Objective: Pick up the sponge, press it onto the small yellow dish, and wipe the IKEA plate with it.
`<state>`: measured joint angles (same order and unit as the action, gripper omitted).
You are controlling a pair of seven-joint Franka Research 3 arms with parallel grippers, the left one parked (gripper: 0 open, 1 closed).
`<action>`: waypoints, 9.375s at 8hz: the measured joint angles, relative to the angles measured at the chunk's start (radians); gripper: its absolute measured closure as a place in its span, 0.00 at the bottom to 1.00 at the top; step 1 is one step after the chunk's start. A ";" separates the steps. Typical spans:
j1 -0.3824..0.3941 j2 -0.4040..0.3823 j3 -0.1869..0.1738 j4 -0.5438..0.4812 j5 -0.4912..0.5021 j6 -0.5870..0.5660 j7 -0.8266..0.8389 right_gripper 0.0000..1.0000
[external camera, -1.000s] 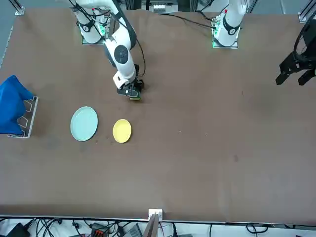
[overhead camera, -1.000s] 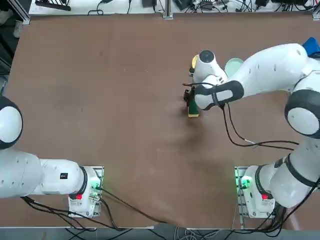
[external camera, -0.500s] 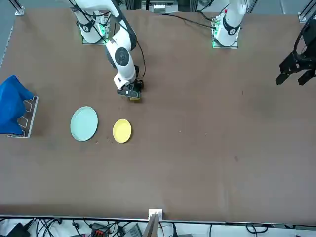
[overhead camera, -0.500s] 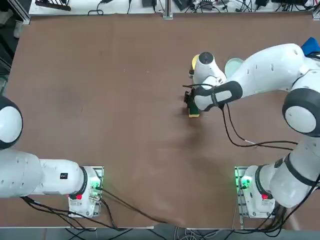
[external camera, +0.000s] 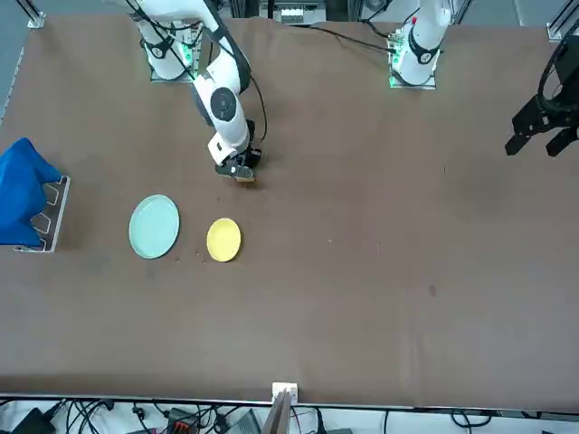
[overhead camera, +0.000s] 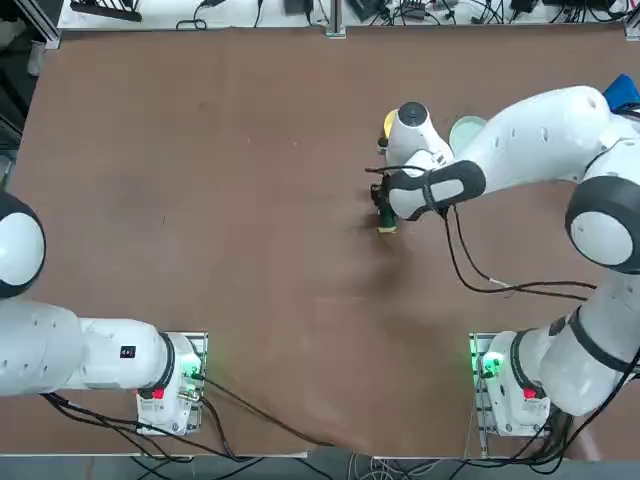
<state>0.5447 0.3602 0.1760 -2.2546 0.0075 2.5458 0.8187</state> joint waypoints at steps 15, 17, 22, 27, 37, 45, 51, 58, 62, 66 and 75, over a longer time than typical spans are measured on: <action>-0.262 0.111 -0.022 0.763 0.004 -0.837 -0.386 0.91; -0.295 0.170 -0.022 0.831 0.004 -0.848 -0.446 0.91; -0.319 0.273 -0.022 0.904 0.004 -0.852 -0.525 0.91; -0.324 0.347 -0.018 0.938 0.004 -0.852 -0.565 0.91; -0.297 0.532 0.018 1.056 0.029 -0.771 -0.592 0.91; -0.311 0.576 0.016 1.057 0.037 -0.764 -0.629 0.91; -0.305 0.578 0.017 1.053 0.037 -0.750 -0.628 0.91; -0.311 0.502 0.013 1.057 0.035 -0.765 -0.628 0.91; -0.317 0.305 -0.046 0.971 0.019 -0.810 -0.624 0.91; -0.400 0.190 -0.123 0.686 -0.055 -0.610 -0.703 0.91; -0.526 0.059 -0.124 0.157 -0.056 -0.082 -0.863 0.91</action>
<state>0.0191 0.4192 0.0517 -2.0978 -0.0481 2.4637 -0.0438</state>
